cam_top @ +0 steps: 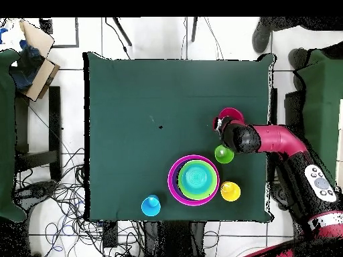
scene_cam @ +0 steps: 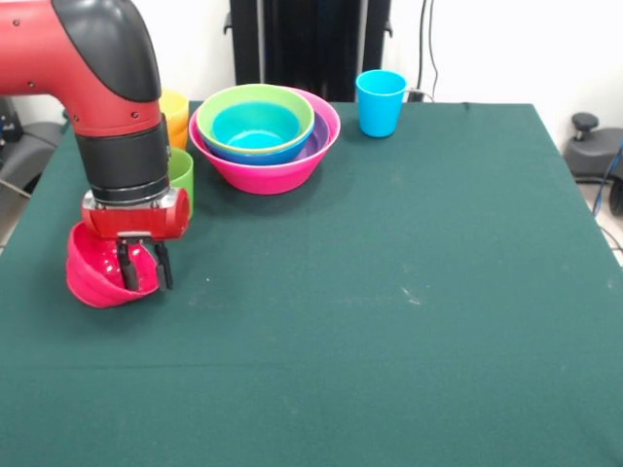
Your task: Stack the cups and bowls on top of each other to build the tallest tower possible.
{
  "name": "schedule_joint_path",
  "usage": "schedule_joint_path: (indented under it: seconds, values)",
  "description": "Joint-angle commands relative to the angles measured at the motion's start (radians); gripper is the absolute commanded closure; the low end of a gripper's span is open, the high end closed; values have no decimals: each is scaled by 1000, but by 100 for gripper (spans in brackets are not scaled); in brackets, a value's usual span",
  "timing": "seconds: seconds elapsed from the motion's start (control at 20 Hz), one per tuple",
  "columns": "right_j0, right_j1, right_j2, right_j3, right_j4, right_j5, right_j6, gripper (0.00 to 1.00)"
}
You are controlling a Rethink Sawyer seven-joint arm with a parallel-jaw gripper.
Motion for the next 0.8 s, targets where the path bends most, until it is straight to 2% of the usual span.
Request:
schedule_joint_path:
  seconds: [0.05,0.25,0.45,0.65,0.8]
  values:
    - [35,-93,-17,39,25,115,-146,100]
    - [40,-249,3,102,100,191,-155,100]
    - [46,-354,19,123,189,304,-176,100]
    - [52,-414,36,112,257,411,-205,100]
    - [61,-427,44,84,279,464,-218,100]
